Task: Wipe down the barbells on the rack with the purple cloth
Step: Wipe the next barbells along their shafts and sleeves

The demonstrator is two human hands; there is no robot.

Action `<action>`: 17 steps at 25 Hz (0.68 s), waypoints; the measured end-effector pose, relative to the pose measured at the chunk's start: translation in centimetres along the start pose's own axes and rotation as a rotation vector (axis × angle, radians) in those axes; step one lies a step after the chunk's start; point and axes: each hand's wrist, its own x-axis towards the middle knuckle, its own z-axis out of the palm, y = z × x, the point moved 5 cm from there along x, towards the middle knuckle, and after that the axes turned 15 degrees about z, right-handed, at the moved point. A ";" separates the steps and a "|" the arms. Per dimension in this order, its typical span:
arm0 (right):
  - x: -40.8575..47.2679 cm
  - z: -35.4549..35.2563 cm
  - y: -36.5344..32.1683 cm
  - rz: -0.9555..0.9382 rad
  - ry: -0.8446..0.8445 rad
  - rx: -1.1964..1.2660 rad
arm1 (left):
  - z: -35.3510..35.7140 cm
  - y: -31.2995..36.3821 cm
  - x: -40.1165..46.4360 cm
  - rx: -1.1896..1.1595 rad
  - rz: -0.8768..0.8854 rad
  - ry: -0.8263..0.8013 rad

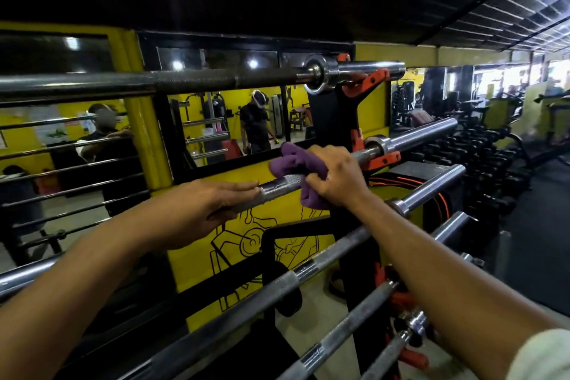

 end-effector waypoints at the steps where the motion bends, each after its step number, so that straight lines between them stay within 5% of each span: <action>1: 1.0 -0.8 2.2 0.094 0.000 -0.001 | 0.1 0.0 -0.5 0.000 0.003 0.007; 8: 2.6 -0.7 4.5 0.353 0.022 0.039 | -0.3 0.5 -1.0 -0.061 -0.031 0.107; 14: -2.5 1.3 -6.9 0.043 0.020 0.093 | -0.6 0.7 -0.7 -0.058 -0.052 0.095; 17: -3.0 1.2 -6.0 -0.097 -0.033 0.118 | -0.7 0.9 -0.7 -0.036 -0.046 0.081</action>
